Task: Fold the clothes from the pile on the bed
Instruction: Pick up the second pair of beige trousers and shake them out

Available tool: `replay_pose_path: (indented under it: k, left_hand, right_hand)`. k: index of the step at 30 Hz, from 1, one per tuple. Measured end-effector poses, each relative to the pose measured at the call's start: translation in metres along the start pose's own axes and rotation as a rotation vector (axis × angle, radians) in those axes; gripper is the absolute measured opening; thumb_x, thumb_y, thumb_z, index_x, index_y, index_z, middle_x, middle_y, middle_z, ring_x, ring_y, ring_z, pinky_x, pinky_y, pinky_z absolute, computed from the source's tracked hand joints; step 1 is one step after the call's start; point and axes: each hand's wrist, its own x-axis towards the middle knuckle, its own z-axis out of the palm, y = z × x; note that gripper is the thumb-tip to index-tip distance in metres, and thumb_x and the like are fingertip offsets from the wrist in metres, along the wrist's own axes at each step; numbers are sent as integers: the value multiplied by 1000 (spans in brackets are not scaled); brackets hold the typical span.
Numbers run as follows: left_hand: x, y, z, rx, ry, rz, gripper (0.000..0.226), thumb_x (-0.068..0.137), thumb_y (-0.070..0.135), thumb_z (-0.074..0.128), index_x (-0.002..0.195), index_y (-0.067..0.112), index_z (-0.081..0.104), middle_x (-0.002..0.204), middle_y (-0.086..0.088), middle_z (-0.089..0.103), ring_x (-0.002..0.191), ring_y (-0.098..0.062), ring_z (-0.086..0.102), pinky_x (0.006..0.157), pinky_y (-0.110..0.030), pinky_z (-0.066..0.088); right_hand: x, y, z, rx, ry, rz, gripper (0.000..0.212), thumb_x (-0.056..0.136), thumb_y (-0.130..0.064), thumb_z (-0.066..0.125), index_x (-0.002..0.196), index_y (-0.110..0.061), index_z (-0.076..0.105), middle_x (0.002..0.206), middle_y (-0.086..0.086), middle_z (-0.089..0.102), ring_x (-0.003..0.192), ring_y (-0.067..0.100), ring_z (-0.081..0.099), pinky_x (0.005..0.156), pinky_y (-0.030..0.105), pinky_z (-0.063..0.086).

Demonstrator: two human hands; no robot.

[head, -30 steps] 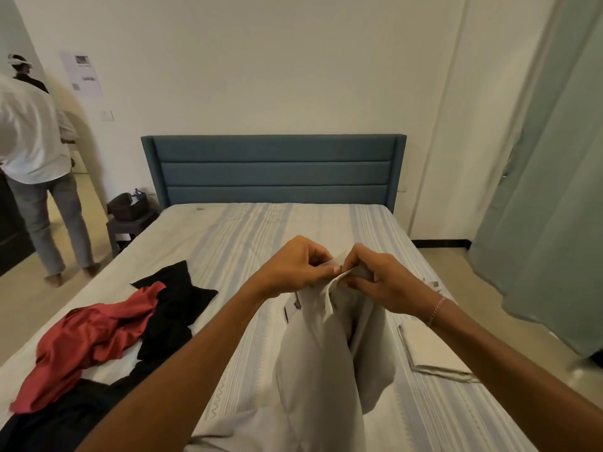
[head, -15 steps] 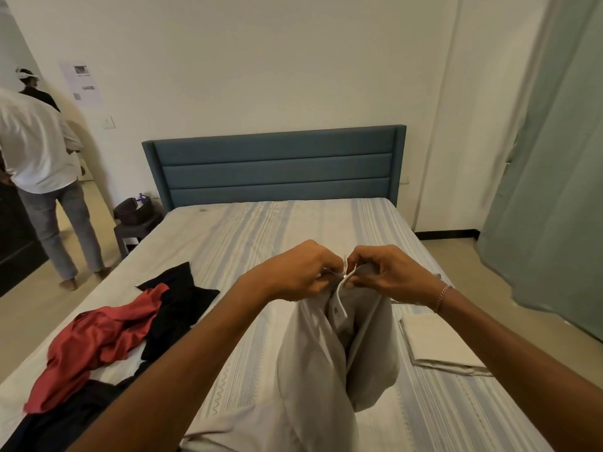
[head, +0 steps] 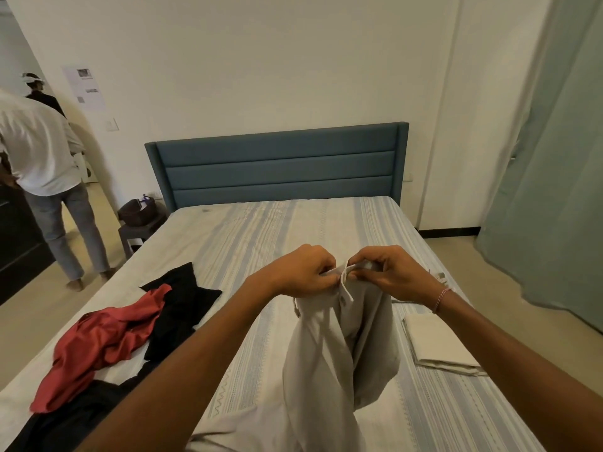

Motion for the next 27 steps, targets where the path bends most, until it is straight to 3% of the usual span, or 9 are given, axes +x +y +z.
replay_pose_path:
  k: [5, 7, 9, 13, 16, 18, 21, 24, 27]
  left_hand:
    - [6, -5, 10, -66, 59, -37, 35, 100, 29, 58, 81, 1, 69, 76, -15, 63, 63, -12, 50, 65, -22, 44]
    - [7, -8, 17, -80, 92, -80, 33, 99, 29, 58, 75, 9, 66, 72, -8, 60, 62, -11, 50, 63, -21, 43]
    - [7, -12, 21, -140, 122, -123, 34, 98, 28, 59, 69, 9, 63, 70, -8, 60, 62, -13, 49, 60, -23, 41]
    - [7, -11, 22, -212, 57, -159, 33, 100, 31, 58, 90, 4, 75, 91, -11, 70, 81, -22, 62, 68, -21, 47]
    - [3, -13, 20, -270, -5, -170, 34, 103, 33, 54, 94, 7, 73, 83, 2, 64, 79, -17, 57, 68, -22, 46]
    - [1, -17, 17, -346, -91, -222, 29, 103, 30, 54, 96, 8, 71, 83, 2, 65, 78, -18, 63, 66, -25, 55]
    - [-2, -20, 14, -455, -233, -303, 22, 102, 16, 56, 118, 7, 69, 105, -12, 73, 91, -29, 73, 75, -38, 63]
    - [-4, -20, 16, -481, -225, -335, 26, 99, 8, 59, 123, 5, 67, 108, -17, 72, 94, -31, 73, 78, -40, 63]
    - [-4, -16, 20, -508, -161, -378, 19, 98, 3, 60, 113, 1, 71, 94, -16, 72, 79, -24, 71, 72, -34, 63]
  right_hand:
    - [-10, 5, 19, -124, 208, 59, 14, 90, -36, 69, 103, -31, 65, 99, -14, 63, 92, 3, 61, 77, 18, 54]
    - [-22, -4, 28, -34, 287, 160, 27, 89, -53, 60, 101, -29, 66, 101, -13, 64, 93, 4, 63, 77, 16, 56]
    - [-32, -16, 40, 186, 239, 275, 39, 88, -58, 56, 102, -24, 72, 95, -11, 71, 90, 8, 69, 75, 22, 59]
    - [-44, -21, 65, 201, 285, 244, 19, 93, -32, 69, 100, -15, 76, 86, -4, 74, 81, 15, 74, 74, 32, 63]
    - [-43, -20, 67, 295, 373, 291, 13, 92, -17, 71, 93, -5, 73, 82, 5, 74, 79, 18, 76, 73, 37, 64]
    - [-44, -24, 67, 278, 370, 295, 13, 89, -18, 74, 91, -6, 72, 82, 3, 75, 77, 14, 76, 72, 33, 64]
    - [-46, -27, 70, 249, 339, 317, 11, 87, -22, 76, 84, -13, 70, 79, 2, 75, 75, 13, 75, 73, 34, 64]
    - [-46, -29, 75, 186, 295, 322, 13, 88, -30, 74, 84, -18, 72, 78, -2, 75, 75, 15, 74, 73, 37, 63]
    - [-47, -36, 83, 136, 220, 273, 18, 93, -33, 68, 93, -17, 76, 84, -7, 75, 78, 12, 72, 74, 34, 62]
